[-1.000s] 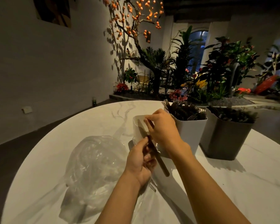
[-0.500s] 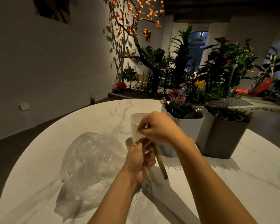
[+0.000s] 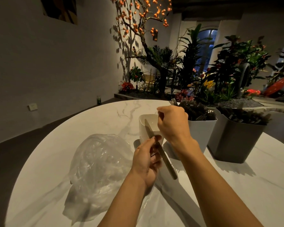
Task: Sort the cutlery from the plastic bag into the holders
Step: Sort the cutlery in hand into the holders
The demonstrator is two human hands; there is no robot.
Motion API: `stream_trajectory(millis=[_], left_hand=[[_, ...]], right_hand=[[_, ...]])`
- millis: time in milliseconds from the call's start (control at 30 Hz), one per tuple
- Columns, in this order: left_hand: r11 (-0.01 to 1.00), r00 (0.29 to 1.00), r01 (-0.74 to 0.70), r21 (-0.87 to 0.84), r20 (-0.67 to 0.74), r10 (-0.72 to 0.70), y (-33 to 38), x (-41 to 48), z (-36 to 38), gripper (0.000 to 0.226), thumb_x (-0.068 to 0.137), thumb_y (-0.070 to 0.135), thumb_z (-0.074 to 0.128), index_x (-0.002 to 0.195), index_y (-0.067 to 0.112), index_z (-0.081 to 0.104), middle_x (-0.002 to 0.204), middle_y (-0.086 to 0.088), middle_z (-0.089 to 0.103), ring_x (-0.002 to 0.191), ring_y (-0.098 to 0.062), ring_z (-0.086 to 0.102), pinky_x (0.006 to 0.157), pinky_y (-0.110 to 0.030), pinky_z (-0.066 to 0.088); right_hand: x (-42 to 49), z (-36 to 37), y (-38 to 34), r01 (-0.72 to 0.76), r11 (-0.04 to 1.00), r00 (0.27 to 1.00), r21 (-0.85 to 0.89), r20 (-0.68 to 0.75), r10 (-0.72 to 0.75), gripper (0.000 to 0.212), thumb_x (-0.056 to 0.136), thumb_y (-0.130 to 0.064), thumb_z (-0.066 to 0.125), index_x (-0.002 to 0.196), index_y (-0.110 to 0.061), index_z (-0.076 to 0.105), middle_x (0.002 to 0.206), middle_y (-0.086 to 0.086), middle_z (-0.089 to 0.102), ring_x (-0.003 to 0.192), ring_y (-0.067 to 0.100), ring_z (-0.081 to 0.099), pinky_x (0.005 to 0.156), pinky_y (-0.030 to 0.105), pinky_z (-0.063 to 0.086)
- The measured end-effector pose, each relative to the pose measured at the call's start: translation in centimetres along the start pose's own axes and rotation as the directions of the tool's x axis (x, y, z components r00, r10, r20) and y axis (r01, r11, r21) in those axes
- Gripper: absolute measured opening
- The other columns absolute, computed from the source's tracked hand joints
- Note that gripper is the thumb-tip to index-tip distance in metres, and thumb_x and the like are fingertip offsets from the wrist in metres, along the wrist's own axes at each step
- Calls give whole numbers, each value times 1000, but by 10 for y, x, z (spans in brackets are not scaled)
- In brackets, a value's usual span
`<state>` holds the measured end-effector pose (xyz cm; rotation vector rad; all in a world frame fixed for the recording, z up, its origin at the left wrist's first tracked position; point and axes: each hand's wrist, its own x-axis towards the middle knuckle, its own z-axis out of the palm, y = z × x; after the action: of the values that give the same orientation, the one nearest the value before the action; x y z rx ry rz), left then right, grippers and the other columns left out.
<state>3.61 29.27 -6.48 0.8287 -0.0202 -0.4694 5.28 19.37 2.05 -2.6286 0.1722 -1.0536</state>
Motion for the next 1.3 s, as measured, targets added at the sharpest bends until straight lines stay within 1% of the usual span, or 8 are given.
stream_trajectory(millis=[133, 267, 367, 467, 600, 800, 1133, 1300], left_hand=[[1000, 1000, 5, 6, -4, -5, 0, 2, -2, 23, 102, 26, 59, 87, 12, 68, 68, -3, 53, 39, -6, 36, 44, -19, 29], [1000, 1000, 8, -14, 8, -7, 0, 2, -1, 27, 101, 24, 60, 78, 14, 69, 65, -1, 54, 40, -5, 34, 42, -18, 28], [999, 999, 11, -30, 47, -9, 0, 7, -2, 38, 103, 18, 53, 65, 16, 52, 53, 4, 40, 37, -4, 26, 38, -18, 21], [998, 999, 51, -32, 7, -51, -6, 19, -5, 41, 108, 24, 40, 68, 16, 43, 51, 3, 39, 36, -5, 28, 37, -18, 22], [999, 1000, -8, -46, 7, 9, -7, 14, -5, 44, 109, 12, 37, 66, 17, 43, 54, 2, 36, 39, -5, 28, 37, -18, 23], [987, 984, -45, -152, 162, 69, 1, 5, -2, 31, 103, 15, 55, 72, 17, 60, 59, 4, 36, 39, -3, 27, 35, -16, 20], [984, 983, -11, -179, 180, 44, 0, 4, -7, 21, 86, 4, 66, 70, 12, 76, 75, -8, 59, 35, -3, 36, 36, -14, 30], [961, 989, 3, -278, 144, 38, 2, 9, -12, 14, 79, 8, 67, 91, 10, 61, 72, -6, 54, 35, -4, 36, 36, -14, 30]], right_hand=[[0, 12, 4, -20, 987, 952, -162, 297, 68, 14, 92, -10, 57, 82, -15, 67, 103, 11, 58, 95, 29, 55, 63, 32, 41], [0, -1, 0, 13, 995, 954, -97, 298, 16, 25, 96, -21, 58, 119, -18, 68, 119, 7, 60, 108, 29, 59, 84, 42, 56], [-2, -17, -15, 46, 990, 927, 132, 363, -91, 25, 96, -38, 61, 109, -22, 75, 105, -6, 71, 95, 13, 65, 80, 37, 57], [-11, -16, -29, 79, 994, 816, 69, 568, -104, 31, 85, -51, 72, 94, -22, 78, 91, -9, 70, 83, 11, 65, 71, 32, 57], [-14, -6, -27, 97, 994, 821, -58, 570, -47, 18, 86, -33, 71, 76, -18, 70, 76, -2, 67, 72, 18, 63, 53, 28, 45], [-2, -31, -20, -80, 987, 909, 138, 417, 15, 20, 97, -26, 55, 88, -11, 65, 77, 3, 69, 77, 23, 67, 72, 43, 57], [-2, -66, -8, -52, 998, 734, 34, 679, 15, 7, 97, -11, 59, 96, -16, 63, 89, 2, 70, 77, 14, 69, 72, 31, 59], [-7, -68, -14, -49, 998, 627, 33, 779, 5, 18, 94, 0, 59, 107, -12, 61, 92, 4, 71, 83, 18, 74, 83, 38, 61]])
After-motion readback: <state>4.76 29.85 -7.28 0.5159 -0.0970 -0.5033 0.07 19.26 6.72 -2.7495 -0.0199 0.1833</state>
